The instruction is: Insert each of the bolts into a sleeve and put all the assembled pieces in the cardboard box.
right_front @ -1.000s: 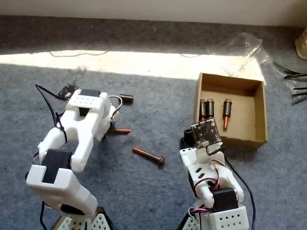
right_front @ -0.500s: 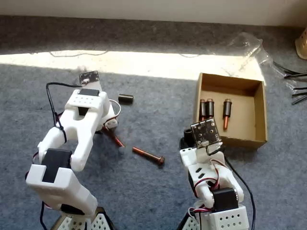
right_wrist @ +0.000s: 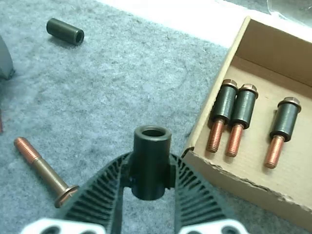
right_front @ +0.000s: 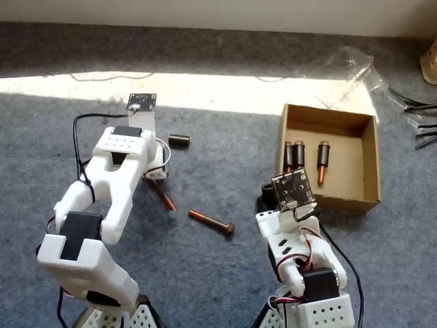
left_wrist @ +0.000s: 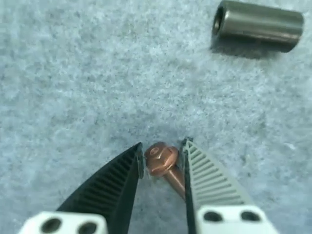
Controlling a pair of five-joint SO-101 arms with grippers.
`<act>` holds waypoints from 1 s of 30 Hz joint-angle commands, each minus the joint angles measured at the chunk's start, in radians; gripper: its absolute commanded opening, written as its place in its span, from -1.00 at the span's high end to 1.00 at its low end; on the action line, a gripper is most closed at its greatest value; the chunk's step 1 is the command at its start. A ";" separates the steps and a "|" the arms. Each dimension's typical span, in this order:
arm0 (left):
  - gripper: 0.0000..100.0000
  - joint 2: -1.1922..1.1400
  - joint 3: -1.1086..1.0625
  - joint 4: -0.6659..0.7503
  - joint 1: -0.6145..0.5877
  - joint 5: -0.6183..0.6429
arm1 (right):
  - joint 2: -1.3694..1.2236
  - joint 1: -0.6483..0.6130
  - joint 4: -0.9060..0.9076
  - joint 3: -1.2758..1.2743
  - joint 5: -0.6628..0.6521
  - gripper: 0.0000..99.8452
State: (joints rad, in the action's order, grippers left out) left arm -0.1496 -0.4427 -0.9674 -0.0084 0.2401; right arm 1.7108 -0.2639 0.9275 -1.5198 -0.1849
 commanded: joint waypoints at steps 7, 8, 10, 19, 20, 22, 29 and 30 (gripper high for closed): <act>0.74 0.122 0.053 -0.161 0.007 0.420 | 0.012 0.010 -0.016 0.007 0.000 0.99; 0.74 0.124 0.053 -0.170 0.007 0.440 | 0.012 0.010 -0.016 0.007 0.000 0.99; 0.74 0.119 0.053 -0.178 0.008 0.477 | 0.012 0.010 -0.016 0.007 0.000 0.99; 0.75 0.114 0.041 -0.173 0.015 0.652 | 0.012 0.010 -0.016 0.007 0.000 0.99; 0.75 0.114 0.041 -0.173 0.015 0.652 | 0.012 0.010 -0.016 0.007 0.000 0.99; 0.75 0.111 0.041 -0.172 0.016 0.652 | 0.012 0.010 -0.016 0.007 0.000 0.99; 0.75 -0.042 0.062 -0.081 0.016 0.652 | 0.012 0.010 -0.016 0.007 0.000 0.99; 0.75 -0.047 0.081 -0.081 0.016 0.652 | 0.012 0.010 -0.016 0.007 0.000 0.99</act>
State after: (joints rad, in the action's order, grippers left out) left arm -0.1680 -0.4319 -1.0748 -0.0054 0.8830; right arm 1.7108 -0.2639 0.9275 -1.5198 -0.1849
